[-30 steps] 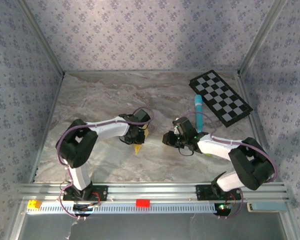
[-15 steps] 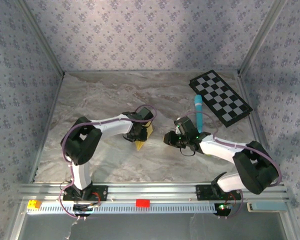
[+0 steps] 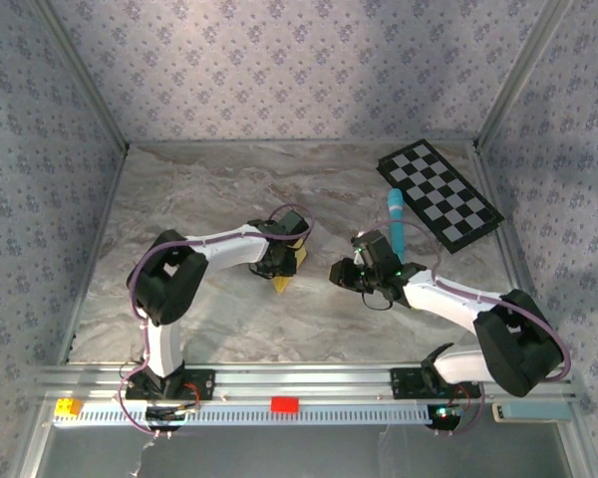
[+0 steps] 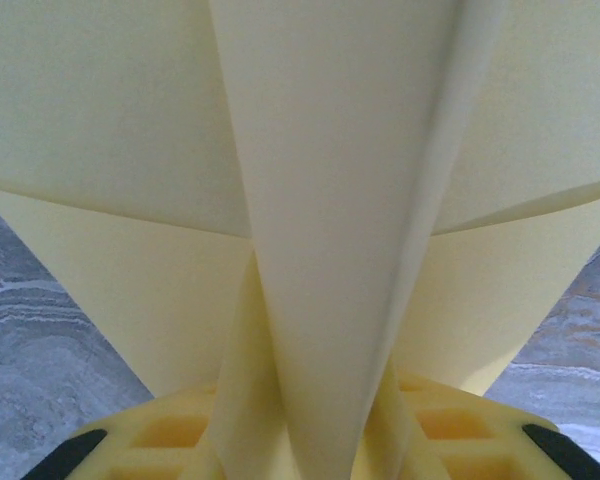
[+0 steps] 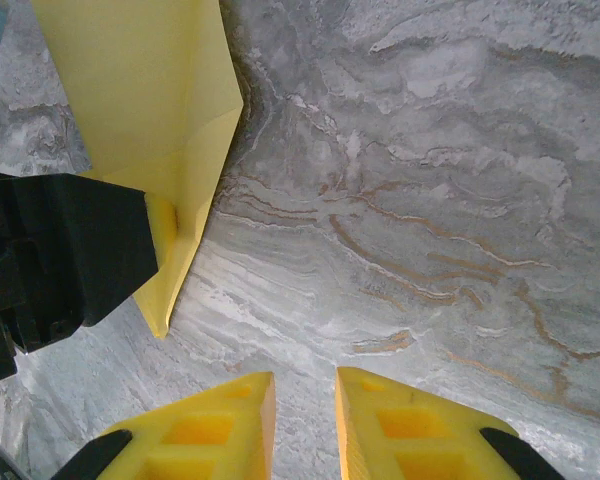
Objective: Fold a paper plane with a square sheet of paper (pick it up from the middle)
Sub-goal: Turn over a paper plane at the center of the table.
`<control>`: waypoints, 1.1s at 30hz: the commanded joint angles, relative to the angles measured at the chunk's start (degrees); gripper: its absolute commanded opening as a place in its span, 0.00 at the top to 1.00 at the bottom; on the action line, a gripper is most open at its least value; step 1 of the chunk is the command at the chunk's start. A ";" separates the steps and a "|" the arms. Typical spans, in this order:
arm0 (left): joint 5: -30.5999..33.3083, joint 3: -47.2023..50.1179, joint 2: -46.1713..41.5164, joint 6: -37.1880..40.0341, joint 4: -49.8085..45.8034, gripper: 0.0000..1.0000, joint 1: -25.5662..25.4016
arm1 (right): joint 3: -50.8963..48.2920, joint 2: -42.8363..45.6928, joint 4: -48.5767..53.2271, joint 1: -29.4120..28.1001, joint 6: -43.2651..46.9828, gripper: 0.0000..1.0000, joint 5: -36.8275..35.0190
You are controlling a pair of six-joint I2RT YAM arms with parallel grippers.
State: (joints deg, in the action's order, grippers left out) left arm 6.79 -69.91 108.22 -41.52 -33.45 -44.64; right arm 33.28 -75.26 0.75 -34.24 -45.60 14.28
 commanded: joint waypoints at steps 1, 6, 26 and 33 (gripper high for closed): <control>0.76 -1.43 -0.40 -1.67 -2.46 0.67 -0.04 | 0.30 1.63 1.44 0.45 1.00 0.76 -1.04; 0.58 -2.11 -3.21 -3.02 -2.87 0.64 -0.06 | 0.00 2.65 1.97 0.62 0.97 0.76 -1.21; 10.68 1.66 -23.01 -0.72 -3.32 0.46 0.24 | 5.53 16.81 19.12 5.63 12.21 0.52 -15.71; 17.55 15.38 -41.14 7.57 3.65 0.33 9.86 | 5.66 23.06 19.82 14.60 24.01 0.32 -34.96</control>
State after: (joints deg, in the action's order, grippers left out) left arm 18.92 -59.40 70.52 -38.59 -31.88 -38.37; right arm 39.27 -52.21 18.22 -22.26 -30.39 -9.37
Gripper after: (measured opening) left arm 0.662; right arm 0.674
